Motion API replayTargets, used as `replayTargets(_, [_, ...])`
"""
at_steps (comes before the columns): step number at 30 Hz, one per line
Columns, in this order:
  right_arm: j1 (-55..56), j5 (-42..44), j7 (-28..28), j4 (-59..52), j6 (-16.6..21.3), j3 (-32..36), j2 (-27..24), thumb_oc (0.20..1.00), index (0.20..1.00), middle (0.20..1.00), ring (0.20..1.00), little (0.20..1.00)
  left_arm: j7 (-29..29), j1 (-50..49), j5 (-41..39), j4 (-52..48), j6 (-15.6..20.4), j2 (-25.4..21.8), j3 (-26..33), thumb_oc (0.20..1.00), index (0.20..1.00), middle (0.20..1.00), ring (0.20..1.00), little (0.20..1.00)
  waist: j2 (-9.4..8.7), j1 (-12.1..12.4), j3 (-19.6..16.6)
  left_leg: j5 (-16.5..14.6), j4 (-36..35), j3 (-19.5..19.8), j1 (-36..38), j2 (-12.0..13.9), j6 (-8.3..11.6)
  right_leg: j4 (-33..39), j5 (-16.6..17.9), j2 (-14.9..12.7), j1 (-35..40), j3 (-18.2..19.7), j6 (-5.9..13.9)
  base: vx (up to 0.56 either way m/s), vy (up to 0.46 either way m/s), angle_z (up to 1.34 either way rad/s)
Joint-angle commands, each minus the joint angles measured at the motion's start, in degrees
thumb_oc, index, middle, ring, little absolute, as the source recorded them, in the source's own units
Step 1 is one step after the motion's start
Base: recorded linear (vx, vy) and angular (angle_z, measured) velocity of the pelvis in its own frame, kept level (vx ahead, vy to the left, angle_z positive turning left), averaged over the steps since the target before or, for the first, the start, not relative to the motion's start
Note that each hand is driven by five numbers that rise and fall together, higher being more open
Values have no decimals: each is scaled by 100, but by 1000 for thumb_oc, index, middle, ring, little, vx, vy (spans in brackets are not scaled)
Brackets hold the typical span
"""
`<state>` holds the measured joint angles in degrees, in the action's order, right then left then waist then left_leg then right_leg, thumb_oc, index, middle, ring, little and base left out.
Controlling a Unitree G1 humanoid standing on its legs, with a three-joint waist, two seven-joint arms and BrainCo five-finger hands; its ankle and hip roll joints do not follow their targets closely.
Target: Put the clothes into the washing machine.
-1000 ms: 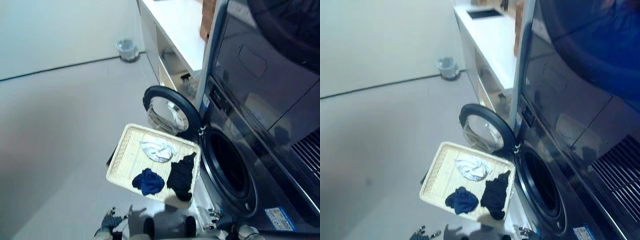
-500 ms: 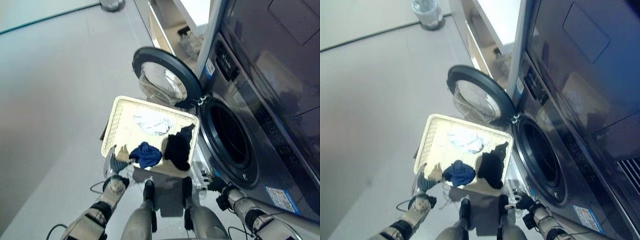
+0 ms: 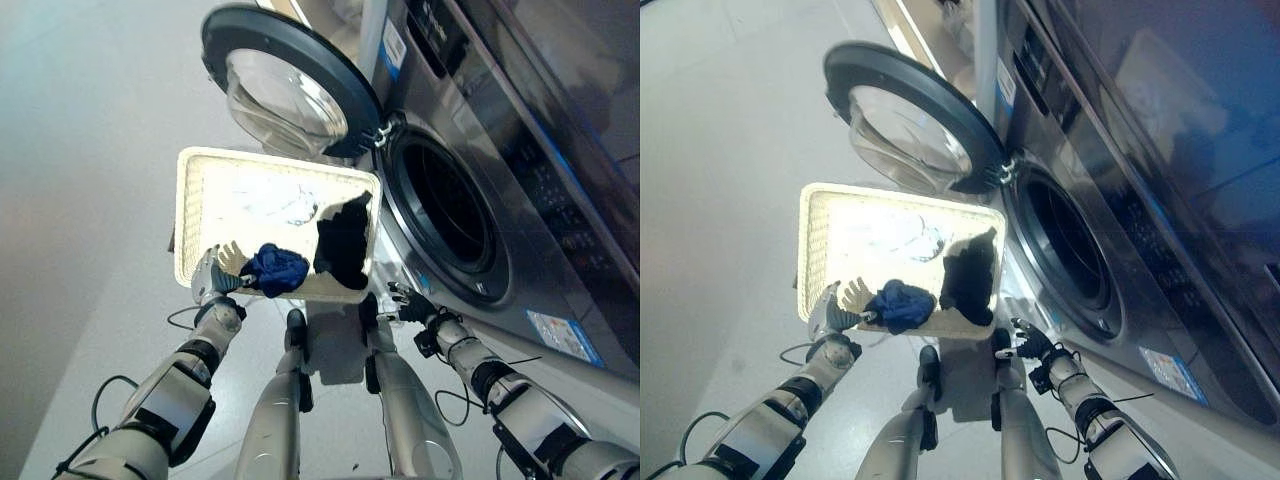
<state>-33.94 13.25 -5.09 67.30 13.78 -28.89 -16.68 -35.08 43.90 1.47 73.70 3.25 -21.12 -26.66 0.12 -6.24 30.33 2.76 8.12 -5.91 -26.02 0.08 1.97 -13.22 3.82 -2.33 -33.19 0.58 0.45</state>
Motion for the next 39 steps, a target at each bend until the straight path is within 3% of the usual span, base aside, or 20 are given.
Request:
replayTargets(1, [88,193,67,-416,11,-302,-57,1000,1000,1000,1000,1000,261,255,56,206,-276,-267,21,1000,1000,1000,1000,1000,-278,-179,-54,-469,1260,-41,-823,-337,-1,-59,29,19,-356,-109,265,-44,56,-6])
replayTargets(7, [1,300,105,-650,58,-363,-187,1000,1000,1000,1000,1000,1139,715,377,375,-975,-399,-277,1000,1000,1000,1000,1000,-331,-361,-54,-611,1658,-130,-1499,-329,-1,-175,133,0,-1049,-38,289,-22,62,-7])
replayTargets(11, [-33,505,86,-891,78,-385,-272,1000,1000,1000,1000,1000,1229,927,190,363,-1003,-410,-433,1000,1000,1000,1000,1000,-332,-447,-54,-742,1872,-135,-1790,-326,-5,-258,160,13,-1384,25,306,5,58,-12])
replayTargets(15, [-16,644,147,-1265,110,-462,-308,1000,1000,1000,1000,1000,1395,1224,-178,324,-767,-445,-522,1000,1000,1000,1000,1000,-371,-551,-54,-811,2039,-77,-2185,-347,6,-266,241,-10,-1784,88,336,-2,17,-3])
replayTargets(22, [39,741,238,-1491,192,-505,-319,1000,1000,1000,1000,1000,1818,1407,-175,323,-734,-462,-626,1000,1000,1000,1000,1000,-411,-611,-54,-868,2112,-17,-2435,-365,-12,-290,274,2,-2035,140,355,-1,3,-1])
replayTargets(23, [59,735,270,-1567,177,-509,-318,1000,1000,1000,1000,1000,2027,1411,-158,291,-790,-416,-684,514,514,514,514,514,-418,-627,-54,-870,2101,-4,-2463,-379,-19,-286,288,15,-2071,150,356,0,0,0])
replayTargets(24, [59,735,270,-1567,177,-509,-318,1000,1000,1000,1000,1000,2027,1411,-158,291,-790,-416,-684,514,514,514,514,514,-418,-627,-54,-870,2101,-4,-2463,-379,-19,-286,288,15,-2071,150,356,0,0,0])
replayTargets(25, [55,739,258,-1590,156,-494,-327,1000,1000,1000,1000,1000,2070,1414,-153,279,-798,-394,-702,282,282,282,282,282,-419,-633,-54,-868,2083,2,-2460,-384,-17,-276,295,19,-2071,155,359,0,0,0])
replayTargets(26, [45,735,261,-1627,143,-508,-357,1000,1000,1000,1000,1000,1983,1442,-258,255,-698,-368,-741,200,200,200,200,200,-424,-649,-54,-855,2023,7,-2431,-396,-15,-253,305,36,-2068,168,356,0,0,0])
replayTargets(29, [46,780,267,-1592,152,-505,-366,1000,1000,1000,1000,1000,1760,1461,-481,227,-555,-372,-727,200,200,200,200,200,-418,-642,-54,-820,1940,28,-2377,-405,-6,-221,309,52,-2031,175,353,0,0,0])
replayTargets(31, [91,764,289,-1574,177,-497,-373,1000,1000,1000,1000,1000,1483,1435,-823,156,-239,-407,-635,200,200,200,200,200,-411,-624,-54,-794,1903,55,-2340,-418,10,-206,315,58,-2000,178,350,-4,-30,1])
replayTargets(33, [165,756,338,-1573,214,-501,-349,1000,1000,1000,1000,1000,1129,1351,-1365,-34,336,-470,-361,200,200,200,200,200,-395,-563,-54,-731,1797,102,-2230,-428,30,-175,307,70,-1895,157,346,-17,-71,2])
replayTargets(34, [177,755,347,-1571,226,-501,-341,1000,1000,1000,1000,1000,1118,1338,-1411,-57,378,-475,-328,200,200,200,200,200,-393,-554,-54,-723,1782,108,-2214,-431,31,-169,306,71,-1880,153,345,-21,-96,5])
replayTargets(35, [247,792,417,-1560,350,-500,-307,1000,1000,1000,1000,1000,952,1255,-1730,-224,740,-507,-126,200,200,200,200,200,-378,-495,-54,-670,1671,149,-2112,-444,39,-132,296,86,-1780,129,337,-15,-71,5])
replayTargets(36, [247,792,417,-1560,350,-500,-307,1000,1000,1000,1000,1000,952,1255,-1730,-224,740,-507,-126,200,200,200,200,200,-378,-495,-54,-670,1671,149,-2112,-444,39,-132,296,86,-1780,129,337,-47,-180,9])
replayTargets(37, [349,997,608,-1715,542,-444,-243,1000,1000,1000,1000,1000,710,981,-2080,-677,1125,-511,197,200,200,200,200,200,-335,-372,-54,-563,1508,252,-1953,-472,57,-120,270,118,-1619,66,316,-34,-117,4])
replayTargets(39, [409,1102,731,-1886,690,-351,-232,1000,1000,1000,1000,1000,554,754,-2128,-998,1237,-517,364,200,200,200,200,200,-294,-292,-54,-493,1398,304,-1882,-482,68,-120,240,134,-1547,35,303,-44,-113,20])
